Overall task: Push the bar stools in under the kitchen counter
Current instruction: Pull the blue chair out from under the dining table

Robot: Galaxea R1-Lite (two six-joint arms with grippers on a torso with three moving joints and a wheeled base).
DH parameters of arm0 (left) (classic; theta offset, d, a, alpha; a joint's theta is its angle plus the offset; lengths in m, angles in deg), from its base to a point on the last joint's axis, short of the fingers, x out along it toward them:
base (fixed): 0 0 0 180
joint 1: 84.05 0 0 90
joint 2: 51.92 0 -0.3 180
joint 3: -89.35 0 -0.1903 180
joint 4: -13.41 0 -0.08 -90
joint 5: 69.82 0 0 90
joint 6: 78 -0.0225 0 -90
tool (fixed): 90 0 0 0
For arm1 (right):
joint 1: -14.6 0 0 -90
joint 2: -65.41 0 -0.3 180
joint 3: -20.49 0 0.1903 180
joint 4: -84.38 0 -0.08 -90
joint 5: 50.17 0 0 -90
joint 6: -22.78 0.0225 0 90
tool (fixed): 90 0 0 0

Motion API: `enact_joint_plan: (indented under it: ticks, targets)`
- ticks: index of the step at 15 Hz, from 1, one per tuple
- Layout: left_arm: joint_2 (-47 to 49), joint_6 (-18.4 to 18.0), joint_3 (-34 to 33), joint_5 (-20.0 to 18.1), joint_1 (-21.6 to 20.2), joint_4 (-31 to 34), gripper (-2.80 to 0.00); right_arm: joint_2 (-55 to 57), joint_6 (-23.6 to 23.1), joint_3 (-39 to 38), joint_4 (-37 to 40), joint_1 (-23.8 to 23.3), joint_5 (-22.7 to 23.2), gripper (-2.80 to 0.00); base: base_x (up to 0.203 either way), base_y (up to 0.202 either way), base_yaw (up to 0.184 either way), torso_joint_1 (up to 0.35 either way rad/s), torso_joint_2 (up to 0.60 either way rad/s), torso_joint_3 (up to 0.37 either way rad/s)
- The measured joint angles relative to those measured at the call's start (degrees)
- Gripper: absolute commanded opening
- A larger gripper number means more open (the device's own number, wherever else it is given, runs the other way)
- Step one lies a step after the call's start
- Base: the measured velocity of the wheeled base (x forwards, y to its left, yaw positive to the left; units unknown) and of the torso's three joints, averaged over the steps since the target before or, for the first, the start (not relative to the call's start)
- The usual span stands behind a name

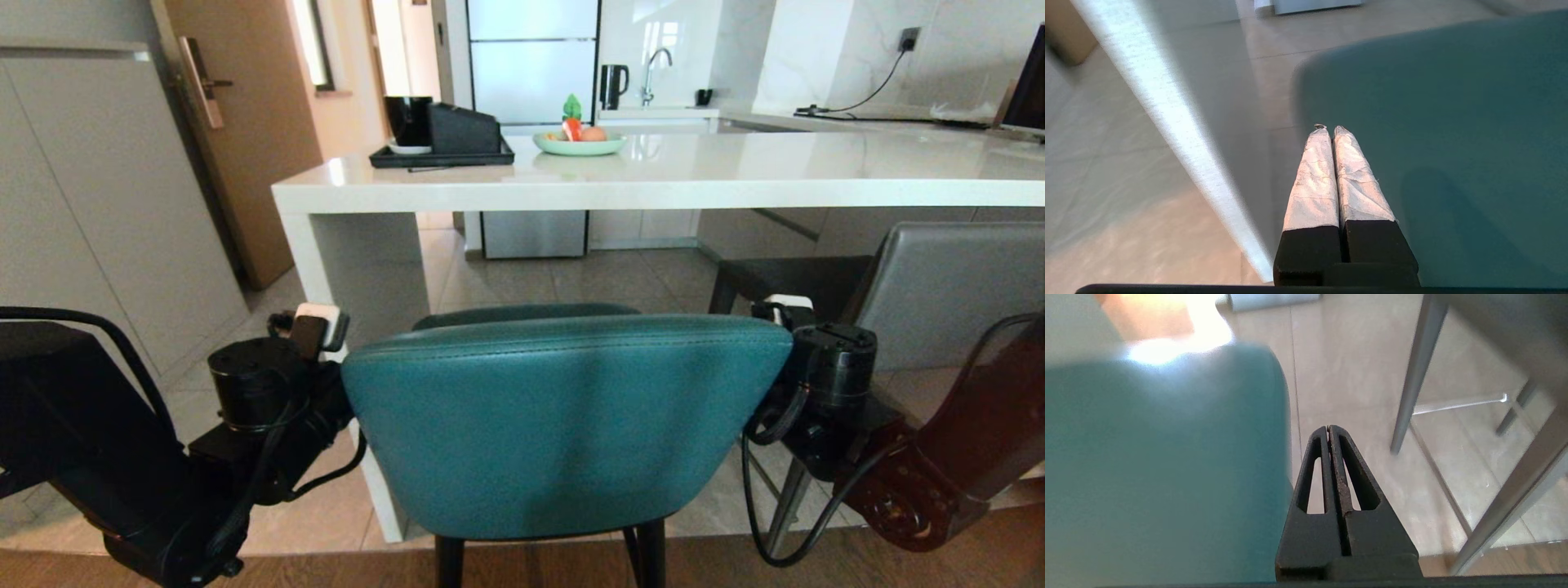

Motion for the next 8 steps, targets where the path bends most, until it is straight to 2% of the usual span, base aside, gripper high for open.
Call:
enact_joint_plan:
  ticks: [2, 5, 8]
  targets:
    - [-0.3, 0.7, -0.6, -0.2, -1.7, 0.0, -2.80, 0.7, -0.3, -1.4, -2.2, -3.0, 5.6, -2.80, 0.000, 0.000, 0.000, 0.000, 0.00, 0.000]
    - [-0.4, 1.6, -1.7, -0.1, -2.1, 0.0, -2.80, 2.2, -3.1, -2.9, -7.5, -3.0, 6.9, -2.80, 0.000, 0.000, 0.000, 0.000, 0.00, 0.000]
    - [-0.1, 1.9, -2.1, -0.1, -1.6, 0.0, -2.80, 2.9, -3.9, -4.6, -9.5, 1.0, 5.8, -2.80, 0.000, 0.000, 0.000, 0.000, 0.00, 0.000]
